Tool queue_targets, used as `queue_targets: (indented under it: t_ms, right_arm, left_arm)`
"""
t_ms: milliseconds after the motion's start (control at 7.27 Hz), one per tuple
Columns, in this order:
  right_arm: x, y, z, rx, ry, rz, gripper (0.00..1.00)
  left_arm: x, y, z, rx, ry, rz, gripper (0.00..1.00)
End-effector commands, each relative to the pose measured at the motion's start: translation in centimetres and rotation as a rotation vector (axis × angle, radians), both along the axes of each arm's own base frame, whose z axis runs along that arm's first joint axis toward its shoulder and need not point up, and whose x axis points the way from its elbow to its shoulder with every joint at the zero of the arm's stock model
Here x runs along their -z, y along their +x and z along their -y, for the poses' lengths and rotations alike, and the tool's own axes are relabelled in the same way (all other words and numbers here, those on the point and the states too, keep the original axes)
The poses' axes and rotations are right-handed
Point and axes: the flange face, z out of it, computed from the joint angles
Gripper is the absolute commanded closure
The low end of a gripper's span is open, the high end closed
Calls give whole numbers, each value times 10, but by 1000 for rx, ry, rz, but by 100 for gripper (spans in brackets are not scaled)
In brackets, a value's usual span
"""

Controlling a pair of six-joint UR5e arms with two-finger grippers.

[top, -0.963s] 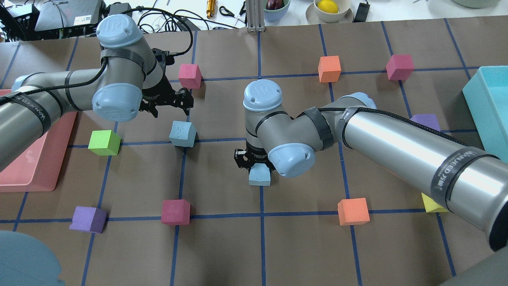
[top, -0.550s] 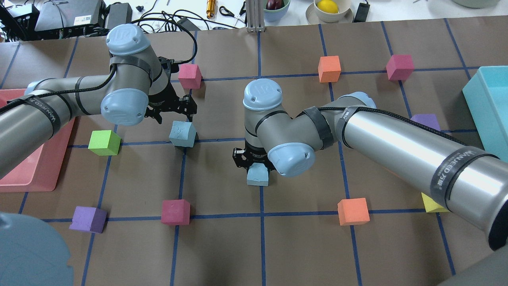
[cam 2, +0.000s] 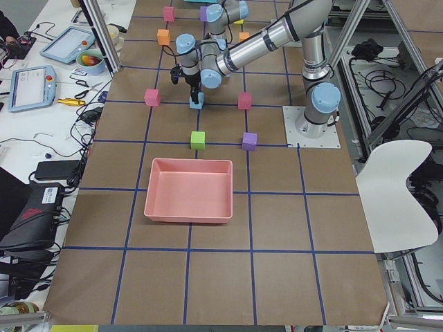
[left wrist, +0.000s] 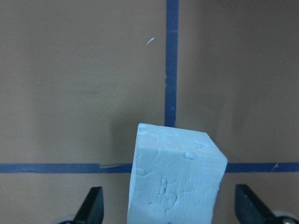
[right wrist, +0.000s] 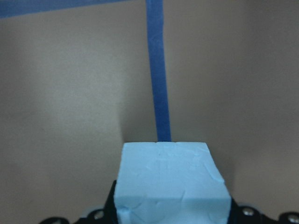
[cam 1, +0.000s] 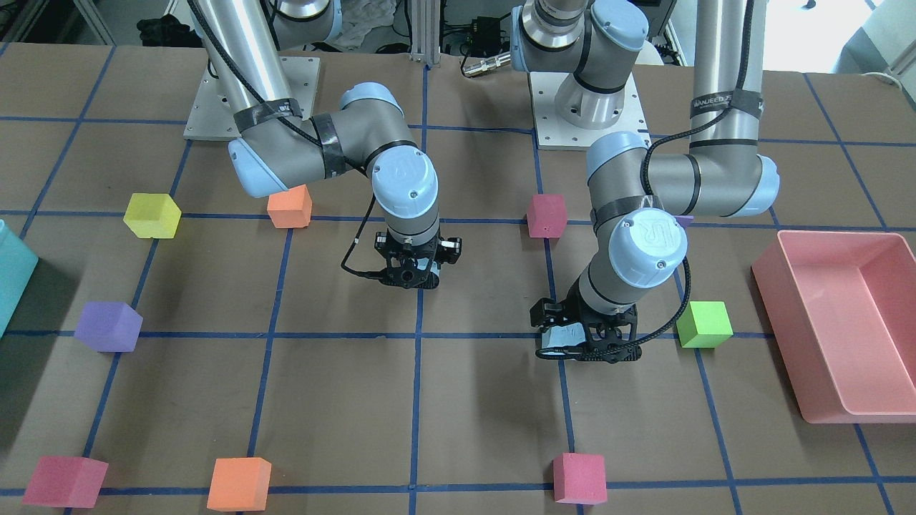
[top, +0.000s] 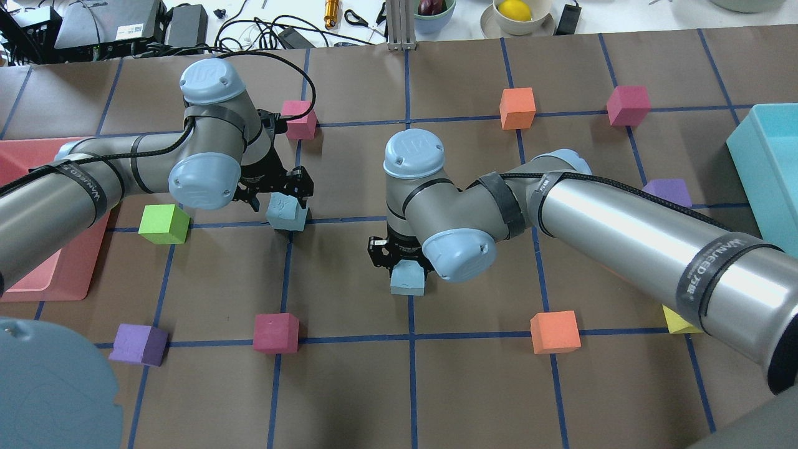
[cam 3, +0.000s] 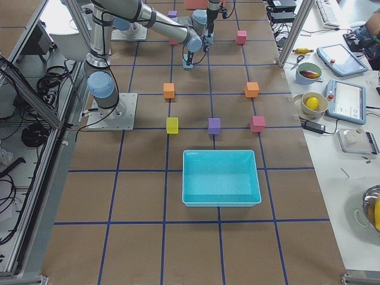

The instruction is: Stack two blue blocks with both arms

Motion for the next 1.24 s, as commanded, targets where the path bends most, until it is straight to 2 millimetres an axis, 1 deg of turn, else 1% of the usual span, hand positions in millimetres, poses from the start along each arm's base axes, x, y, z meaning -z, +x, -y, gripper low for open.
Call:
queue_targets:
  t_ms: [0,138,275,413,550,688,826,963,1101]
  right_arm:
    - [-13,-4,9,-13,-40,-43,0]
    - [-42,-10,18,5,-68,-26,0]
    - [-82,-24,29,31,-72,-32,0]
    - [-130,-50,53,87,-69,-22,0]
    - [-171,-79,73,117,-93,-14,0]
    - [-196,-97,73,76,-132,-8,0]
    - [-216,-118,69,11,-135,-1,0]
    - [-232,-150,63,-28,-99,-9,0]
    - [-248,-174,50,-85,-68,-31,0]
  left_arm:
    - [8,0,-4,0,17,-1,0]
    - [12,0,-7,3,28,0,0]
    - [13,0,-8,4,29,1,2]
    - [13,-1,-9,11,31,-1,24]
    - [12,0,-8,43,27,-3,75]
    - [11,0,-7,43,24,-3,76]
    - [9,0,-5,45,18,-3,81]
    - [1,0,-2,45,-12,-3,87]
    - [-11,-10,-3,44,-32,-6,88]
